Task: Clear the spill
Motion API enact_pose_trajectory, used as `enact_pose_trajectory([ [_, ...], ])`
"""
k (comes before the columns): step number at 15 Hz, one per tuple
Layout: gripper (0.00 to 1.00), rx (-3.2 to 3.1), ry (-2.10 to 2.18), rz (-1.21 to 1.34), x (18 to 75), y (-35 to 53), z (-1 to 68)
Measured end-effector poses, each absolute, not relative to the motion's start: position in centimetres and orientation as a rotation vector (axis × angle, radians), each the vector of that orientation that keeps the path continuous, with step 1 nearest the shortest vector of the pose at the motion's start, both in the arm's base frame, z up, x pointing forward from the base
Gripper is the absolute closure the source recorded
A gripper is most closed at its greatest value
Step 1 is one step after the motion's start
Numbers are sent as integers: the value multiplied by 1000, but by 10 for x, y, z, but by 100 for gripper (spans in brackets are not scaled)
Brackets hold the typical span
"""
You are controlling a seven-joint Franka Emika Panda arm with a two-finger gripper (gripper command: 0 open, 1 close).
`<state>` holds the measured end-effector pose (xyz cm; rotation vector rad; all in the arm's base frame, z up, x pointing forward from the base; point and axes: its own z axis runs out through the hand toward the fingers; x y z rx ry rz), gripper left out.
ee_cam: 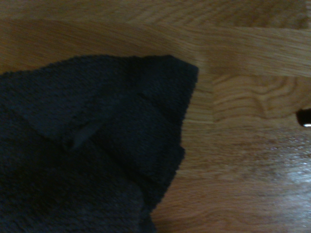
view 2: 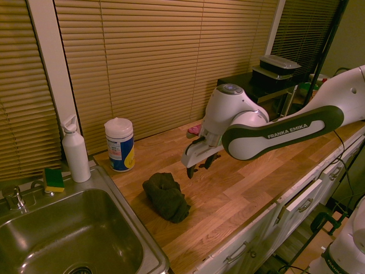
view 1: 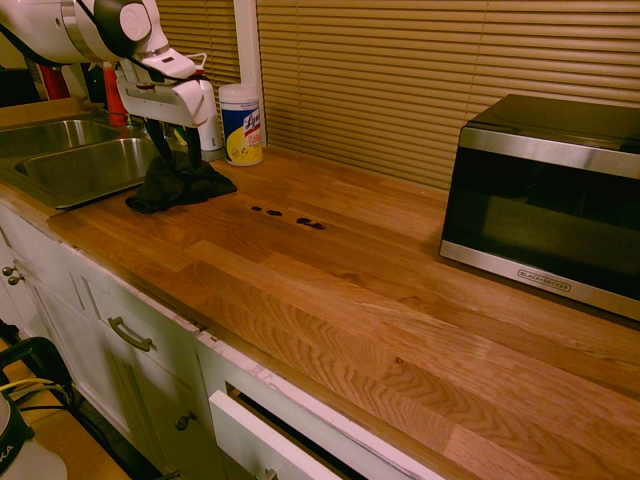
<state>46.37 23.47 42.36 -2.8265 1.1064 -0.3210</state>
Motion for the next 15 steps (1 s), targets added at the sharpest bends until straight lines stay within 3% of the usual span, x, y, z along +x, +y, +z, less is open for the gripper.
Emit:
enact_pose_trajectory([
  [15,0,-2835,1036,-364,519,357,394],
])
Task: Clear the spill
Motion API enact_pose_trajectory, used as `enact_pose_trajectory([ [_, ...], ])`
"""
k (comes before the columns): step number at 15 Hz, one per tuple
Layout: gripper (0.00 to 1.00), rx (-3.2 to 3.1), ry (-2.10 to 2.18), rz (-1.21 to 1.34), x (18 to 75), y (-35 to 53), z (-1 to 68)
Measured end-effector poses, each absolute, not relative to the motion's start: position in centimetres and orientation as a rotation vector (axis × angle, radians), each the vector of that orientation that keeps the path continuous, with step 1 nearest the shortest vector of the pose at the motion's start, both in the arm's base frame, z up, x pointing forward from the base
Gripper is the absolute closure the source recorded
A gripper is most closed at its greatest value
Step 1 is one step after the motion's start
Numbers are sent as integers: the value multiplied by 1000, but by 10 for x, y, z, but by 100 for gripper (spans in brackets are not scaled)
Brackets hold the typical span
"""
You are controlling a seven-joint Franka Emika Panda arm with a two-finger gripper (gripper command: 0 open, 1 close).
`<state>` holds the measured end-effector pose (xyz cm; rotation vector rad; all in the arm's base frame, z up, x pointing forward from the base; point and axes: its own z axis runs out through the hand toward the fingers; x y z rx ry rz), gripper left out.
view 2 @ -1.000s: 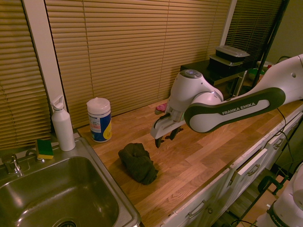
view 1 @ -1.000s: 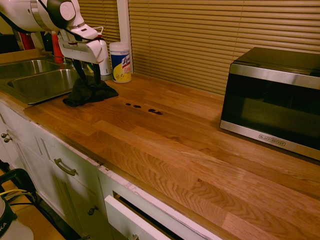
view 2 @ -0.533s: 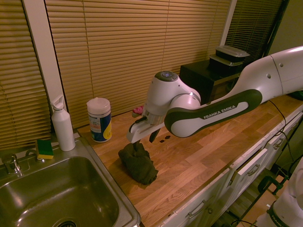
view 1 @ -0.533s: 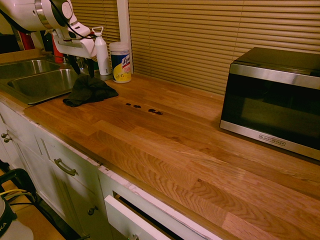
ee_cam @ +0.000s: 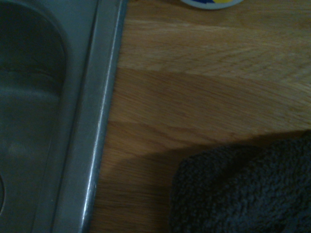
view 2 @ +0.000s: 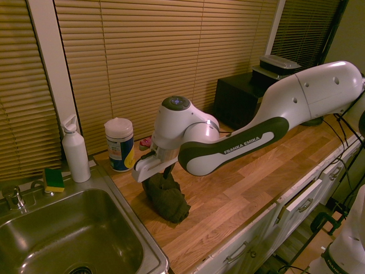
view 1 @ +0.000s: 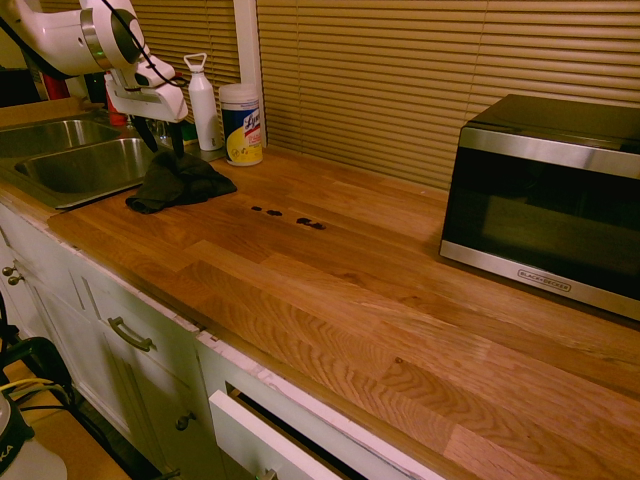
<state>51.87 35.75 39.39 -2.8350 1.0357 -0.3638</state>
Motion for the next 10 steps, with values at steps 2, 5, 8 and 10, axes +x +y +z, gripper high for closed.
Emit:
enact_pose_trajectory([
  [2,0,-2852,1061,-356,528,357,381],
  [5,100,-2868,1109,-353,540,352,364],
  [8,100,-2869,1142,-344,544,350,354],
  [10,100,-2873,1164,-340,544,349,351],
])
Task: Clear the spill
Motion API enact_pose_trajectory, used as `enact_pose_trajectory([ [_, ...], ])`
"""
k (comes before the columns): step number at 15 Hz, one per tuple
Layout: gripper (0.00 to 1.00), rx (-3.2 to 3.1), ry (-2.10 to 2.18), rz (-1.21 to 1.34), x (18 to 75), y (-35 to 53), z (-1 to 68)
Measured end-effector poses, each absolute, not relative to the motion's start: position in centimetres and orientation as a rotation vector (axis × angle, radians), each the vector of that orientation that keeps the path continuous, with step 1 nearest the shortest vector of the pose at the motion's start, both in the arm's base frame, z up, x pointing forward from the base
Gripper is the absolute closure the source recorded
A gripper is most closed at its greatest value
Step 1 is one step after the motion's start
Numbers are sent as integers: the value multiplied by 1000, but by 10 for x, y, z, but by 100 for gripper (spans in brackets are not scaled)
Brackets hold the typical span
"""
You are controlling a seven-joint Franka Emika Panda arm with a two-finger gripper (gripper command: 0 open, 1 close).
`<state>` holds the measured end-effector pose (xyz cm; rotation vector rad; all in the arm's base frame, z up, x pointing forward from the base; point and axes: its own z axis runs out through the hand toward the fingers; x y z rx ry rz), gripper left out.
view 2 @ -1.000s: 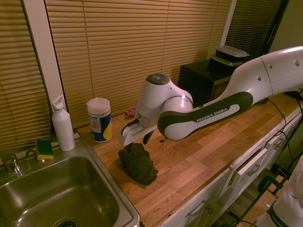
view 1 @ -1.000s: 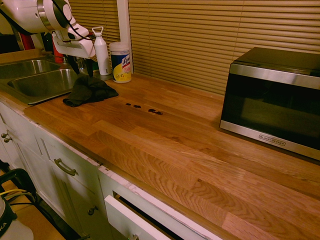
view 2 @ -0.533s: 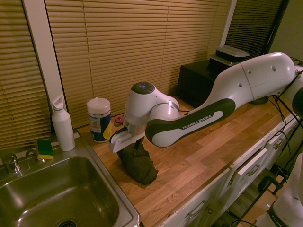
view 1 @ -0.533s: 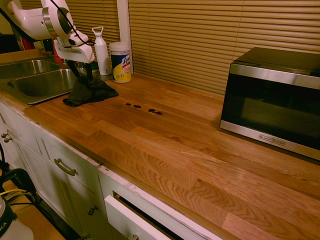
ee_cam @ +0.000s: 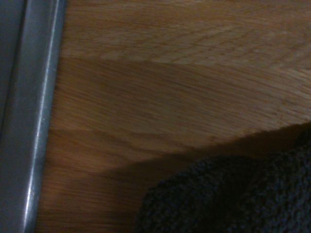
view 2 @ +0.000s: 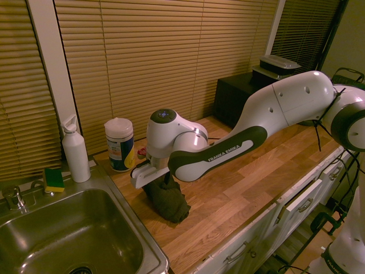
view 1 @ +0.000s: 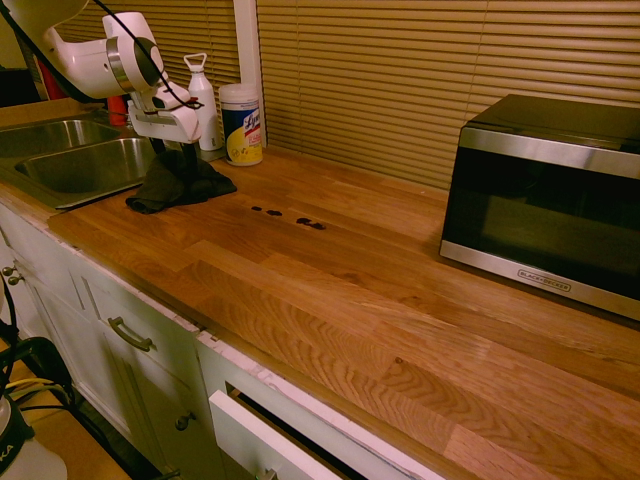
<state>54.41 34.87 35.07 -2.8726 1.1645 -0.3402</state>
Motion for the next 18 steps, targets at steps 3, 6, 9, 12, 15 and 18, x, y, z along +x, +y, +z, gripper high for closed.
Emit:
enact_pose_trajectory([
  [3,100,-2875,1180,-337,544,348,347],
  [6,100,-2876,1190,-338,546,345,346],
  [9,100,-2876,1216,-341,551,336,344],
  [12,100,-2869,1249,-347,560,319,342],
  [15,100,-2861,1246,-359,569,295,345],
  [18,100,-2868,1236,-374,576,265,347],
])
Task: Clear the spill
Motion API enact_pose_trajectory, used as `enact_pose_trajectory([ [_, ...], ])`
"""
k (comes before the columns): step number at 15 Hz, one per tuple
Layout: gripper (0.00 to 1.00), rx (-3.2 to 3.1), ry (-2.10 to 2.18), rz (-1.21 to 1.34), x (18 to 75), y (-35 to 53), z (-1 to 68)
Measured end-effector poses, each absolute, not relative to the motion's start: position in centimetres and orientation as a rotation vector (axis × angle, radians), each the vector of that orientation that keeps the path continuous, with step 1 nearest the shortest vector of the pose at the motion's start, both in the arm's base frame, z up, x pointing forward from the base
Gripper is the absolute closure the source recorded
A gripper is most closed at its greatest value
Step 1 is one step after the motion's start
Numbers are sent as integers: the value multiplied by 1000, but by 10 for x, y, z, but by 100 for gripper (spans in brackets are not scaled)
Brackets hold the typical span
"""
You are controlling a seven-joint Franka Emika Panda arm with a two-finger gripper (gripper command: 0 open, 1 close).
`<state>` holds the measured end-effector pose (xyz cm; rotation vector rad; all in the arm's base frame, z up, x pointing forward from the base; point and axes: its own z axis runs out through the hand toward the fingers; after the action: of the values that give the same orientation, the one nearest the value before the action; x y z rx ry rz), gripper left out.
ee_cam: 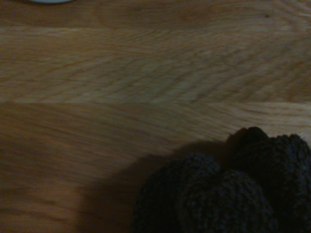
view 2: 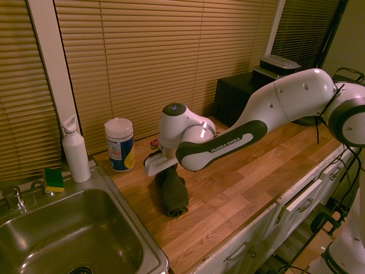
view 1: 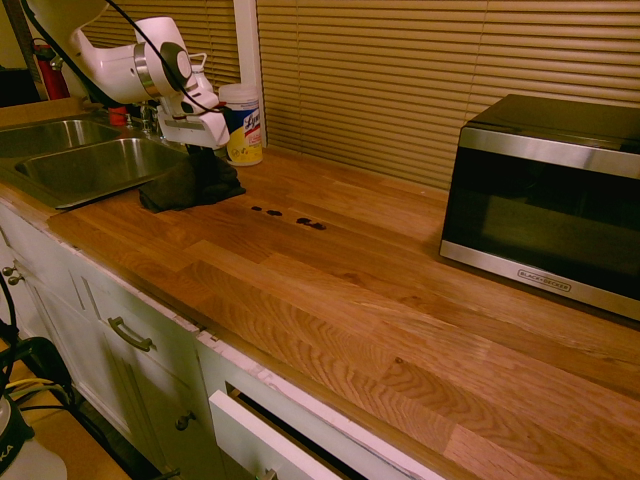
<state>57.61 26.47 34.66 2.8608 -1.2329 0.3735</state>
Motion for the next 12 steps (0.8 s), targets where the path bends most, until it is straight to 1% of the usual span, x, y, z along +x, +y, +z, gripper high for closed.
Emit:
enact_pose_trajectory([
  [12,100,2778,-1379,385,615,146,347],
])
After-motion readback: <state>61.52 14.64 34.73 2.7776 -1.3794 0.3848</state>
